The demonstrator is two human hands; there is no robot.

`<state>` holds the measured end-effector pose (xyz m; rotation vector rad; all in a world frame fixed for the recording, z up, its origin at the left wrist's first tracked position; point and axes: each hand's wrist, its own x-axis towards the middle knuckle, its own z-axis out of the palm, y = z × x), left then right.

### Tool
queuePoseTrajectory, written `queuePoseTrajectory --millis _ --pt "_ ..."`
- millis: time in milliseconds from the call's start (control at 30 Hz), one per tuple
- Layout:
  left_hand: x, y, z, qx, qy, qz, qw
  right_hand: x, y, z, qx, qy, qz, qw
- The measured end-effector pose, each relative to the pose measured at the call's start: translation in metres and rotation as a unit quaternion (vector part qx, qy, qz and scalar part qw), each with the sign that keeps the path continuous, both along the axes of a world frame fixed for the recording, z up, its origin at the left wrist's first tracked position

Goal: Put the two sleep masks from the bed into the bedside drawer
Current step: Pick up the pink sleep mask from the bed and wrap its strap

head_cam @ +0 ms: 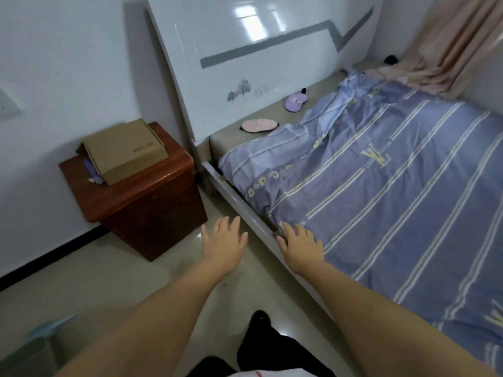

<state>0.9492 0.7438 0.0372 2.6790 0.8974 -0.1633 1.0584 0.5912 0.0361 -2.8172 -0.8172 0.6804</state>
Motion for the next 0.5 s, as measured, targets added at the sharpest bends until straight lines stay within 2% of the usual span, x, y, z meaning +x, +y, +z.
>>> queuePoseTrajectory --millis 233,500 --pt "0.108 0.115 0.002 -0.004 0.009 0.025 1.000 0.125 0.113 -0.003 -0.005 0.006 0.030 1.000" --pt "0.272 0.265 -0.021 -0.006 0.051 -0.095 0.994 0.279 0.238 -0.045 -0.007 0.043 -0.041 0.998"
